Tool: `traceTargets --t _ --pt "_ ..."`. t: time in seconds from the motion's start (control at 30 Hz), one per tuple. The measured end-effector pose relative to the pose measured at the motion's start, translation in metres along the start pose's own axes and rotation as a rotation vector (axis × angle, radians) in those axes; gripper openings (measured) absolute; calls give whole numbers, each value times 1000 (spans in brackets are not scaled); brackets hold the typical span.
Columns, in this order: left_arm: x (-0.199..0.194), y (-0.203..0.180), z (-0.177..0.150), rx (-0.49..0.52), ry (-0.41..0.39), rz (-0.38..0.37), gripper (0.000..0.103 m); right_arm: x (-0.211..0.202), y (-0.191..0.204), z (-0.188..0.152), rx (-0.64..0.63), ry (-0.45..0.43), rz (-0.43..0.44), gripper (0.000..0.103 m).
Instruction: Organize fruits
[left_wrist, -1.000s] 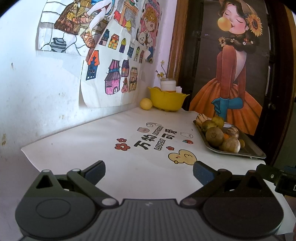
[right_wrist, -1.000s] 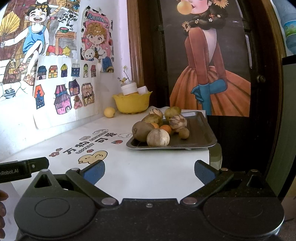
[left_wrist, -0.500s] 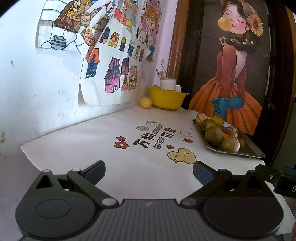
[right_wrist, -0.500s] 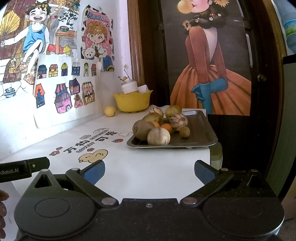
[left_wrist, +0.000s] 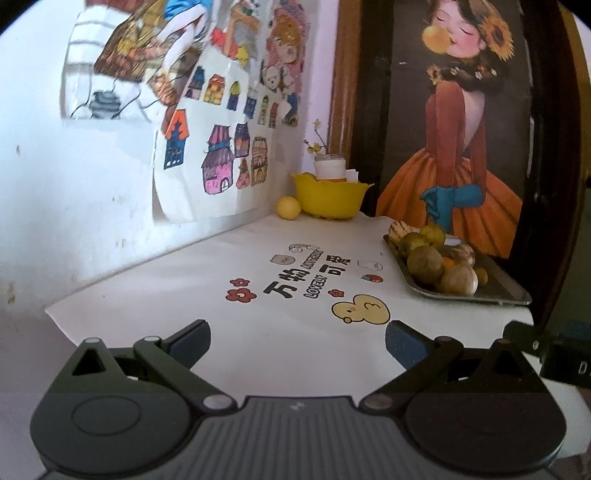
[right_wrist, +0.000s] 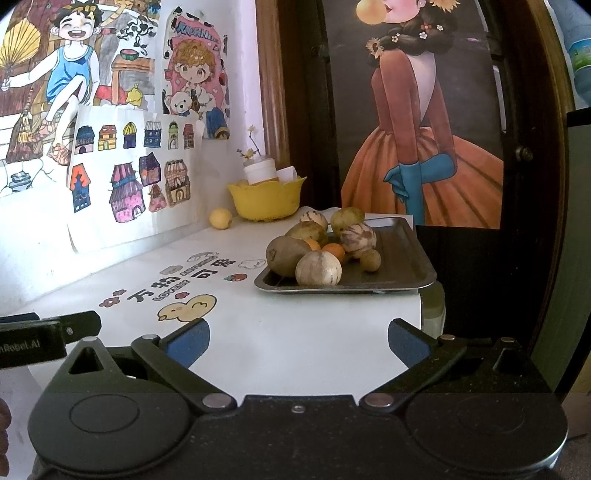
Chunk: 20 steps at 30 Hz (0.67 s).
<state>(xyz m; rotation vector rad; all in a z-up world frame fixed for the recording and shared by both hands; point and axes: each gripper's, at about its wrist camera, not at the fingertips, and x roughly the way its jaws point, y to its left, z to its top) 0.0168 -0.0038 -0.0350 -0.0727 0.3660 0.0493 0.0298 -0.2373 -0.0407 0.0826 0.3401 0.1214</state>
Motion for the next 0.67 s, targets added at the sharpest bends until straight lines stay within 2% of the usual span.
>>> traceTargets --t 0.67 --pt "-2 2 1 -11 -1 -24 103 -1 3 4 -16 23 15 102"
